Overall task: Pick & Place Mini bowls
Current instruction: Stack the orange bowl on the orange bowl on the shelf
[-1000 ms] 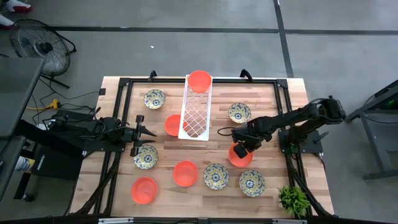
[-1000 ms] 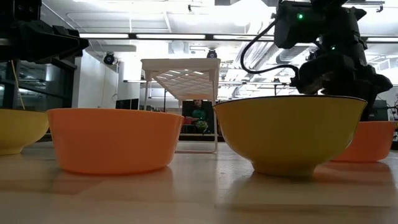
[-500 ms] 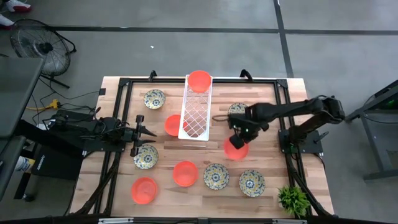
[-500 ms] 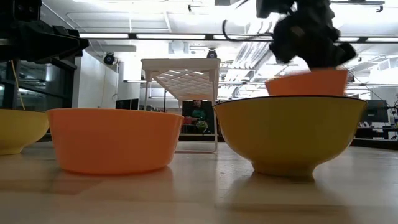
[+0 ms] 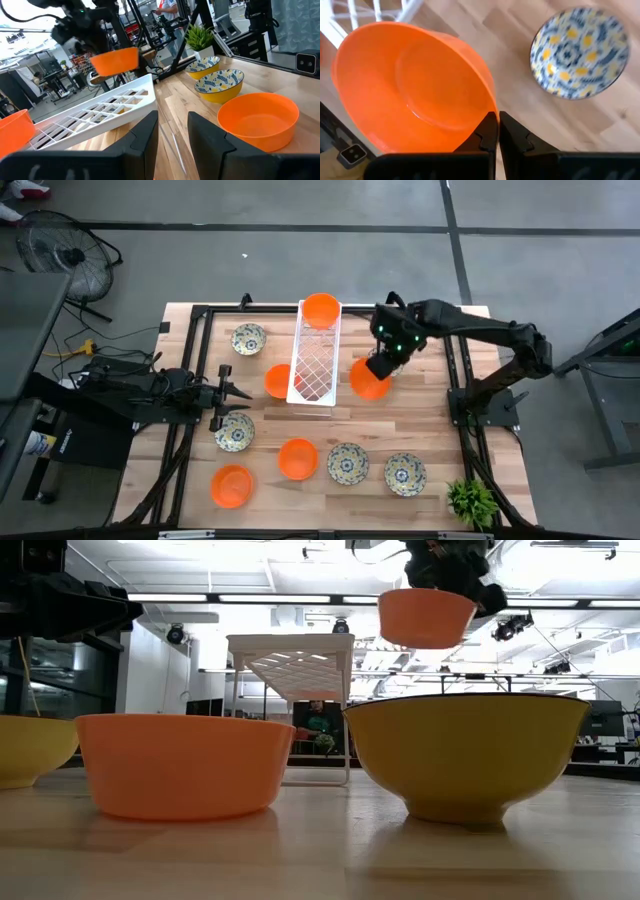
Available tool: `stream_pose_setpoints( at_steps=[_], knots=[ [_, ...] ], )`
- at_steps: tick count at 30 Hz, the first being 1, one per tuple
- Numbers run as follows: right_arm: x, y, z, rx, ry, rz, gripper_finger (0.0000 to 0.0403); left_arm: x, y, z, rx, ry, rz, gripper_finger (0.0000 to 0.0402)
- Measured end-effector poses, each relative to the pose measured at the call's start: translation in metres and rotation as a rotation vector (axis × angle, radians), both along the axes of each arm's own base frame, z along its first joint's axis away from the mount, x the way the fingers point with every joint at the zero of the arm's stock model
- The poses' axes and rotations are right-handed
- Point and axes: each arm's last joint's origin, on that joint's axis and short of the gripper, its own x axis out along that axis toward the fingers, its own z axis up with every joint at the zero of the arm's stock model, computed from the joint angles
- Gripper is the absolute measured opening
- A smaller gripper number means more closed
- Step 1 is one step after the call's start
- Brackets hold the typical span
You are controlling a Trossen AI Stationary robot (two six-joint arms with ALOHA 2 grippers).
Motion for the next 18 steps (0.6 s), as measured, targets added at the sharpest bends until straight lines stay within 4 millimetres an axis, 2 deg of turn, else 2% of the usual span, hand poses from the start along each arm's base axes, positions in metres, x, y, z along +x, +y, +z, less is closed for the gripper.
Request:
stream_pose_setpoints(
  at_steps=[9,18],
  knots=[
    [-0.009,-0.032,0.013,-0.070,-0.062,0.036,0.0000,0.000,0.000,0.000,0.000,0.000,0.000,0.0101],
    [-0.018,-0.053,0.024,-0.114,-0.118,0.101,0.0000,0.000,0.000,0.000,0.000,0.000,0.000,0.0101]
  ],
)
